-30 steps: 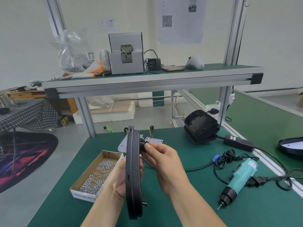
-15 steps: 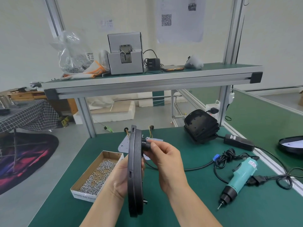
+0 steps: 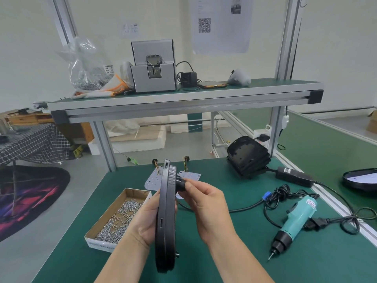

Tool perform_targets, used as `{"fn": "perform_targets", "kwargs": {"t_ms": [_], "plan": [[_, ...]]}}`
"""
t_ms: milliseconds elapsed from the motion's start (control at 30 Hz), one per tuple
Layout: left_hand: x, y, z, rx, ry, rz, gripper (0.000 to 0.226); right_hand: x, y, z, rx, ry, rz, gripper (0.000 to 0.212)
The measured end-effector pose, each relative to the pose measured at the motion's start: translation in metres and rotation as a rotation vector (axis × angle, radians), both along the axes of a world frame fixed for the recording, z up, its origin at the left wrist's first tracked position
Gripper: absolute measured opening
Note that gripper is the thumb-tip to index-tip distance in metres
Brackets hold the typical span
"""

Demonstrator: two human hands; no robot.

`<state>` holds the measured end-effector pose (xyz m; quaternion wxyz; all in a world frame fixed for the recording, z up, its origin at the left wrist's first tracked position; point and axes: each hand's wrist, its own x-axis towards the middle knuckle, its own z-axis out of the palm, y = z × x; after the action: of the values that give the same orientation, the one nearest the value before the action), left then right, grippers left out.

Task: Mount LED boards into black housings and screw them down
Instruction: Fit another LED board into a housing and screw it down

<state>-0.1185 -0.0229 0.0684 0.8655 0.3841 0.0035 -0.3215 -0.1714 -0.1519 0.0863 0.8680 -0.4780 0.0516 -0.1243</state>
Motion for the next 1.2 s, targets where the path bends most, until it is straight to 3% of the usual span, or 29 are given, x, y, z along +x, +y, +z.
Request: {"fn": "perform_targets", "kwargs": {"t_ms": [133,233,433,567,633,700,767,833,933,1200], "plan": [[0.003,-0.002,-0.004,0.070,0.007,0.063,0.023,-0.001,-0.003,0.000,-0.257,-0.045,-0.080,0.021],[0.005,0.002,-0.008,0.088,-0.011,0.051,0.024,0.000,-0.010,0.000,-0.407,-0.043,-0.068,0.025],[0.006,0.004,-0.005,0.185,-0.182,0.000,0.027,0.001,-0.026,-0.005,-0.476,0.032,0.069,0.022],[0.007,-0.011,-0.004,0.207,-0.307,0.063,0.041,0.005,-0.035,-0.012,-0.542,0.028,-0.153,0.022],[0.008,-0.018,-0.002,0.285,-0.391,0.111,0.045,0.004,-0.041,-0.013,-0.449,0.120,-0.179,0.028],[0.008,-0.022,-0.001,0.357,-0.473,0.148,0.048,0.002,-0.050,-0.013,-0.221,0.248,0.035,0.058],[0.008,-0.025,-0.001,0.406,-0.538,0.171,0.048,0.000,-0.059,-0.014,-0.154,0.230,0.219,0.070],[0.008,-0.029,-0.003,0.436,-0.564,0.175,0.043,-0.001,-0.060,-0.012,-0.192,0.174,0.233,0.050],[0.007,-0.034,-0.009,0.484,-0.608,0.174,0.034,0.002,-0.056,-0.008,-0.275,0.173,0.064,0.018],[0.005,-0.035,-0.019,0.501,-0.629,0.194,0.030,0.002,-0.057,-0.024,-0.247,0.125,0.031,0.022]]}}
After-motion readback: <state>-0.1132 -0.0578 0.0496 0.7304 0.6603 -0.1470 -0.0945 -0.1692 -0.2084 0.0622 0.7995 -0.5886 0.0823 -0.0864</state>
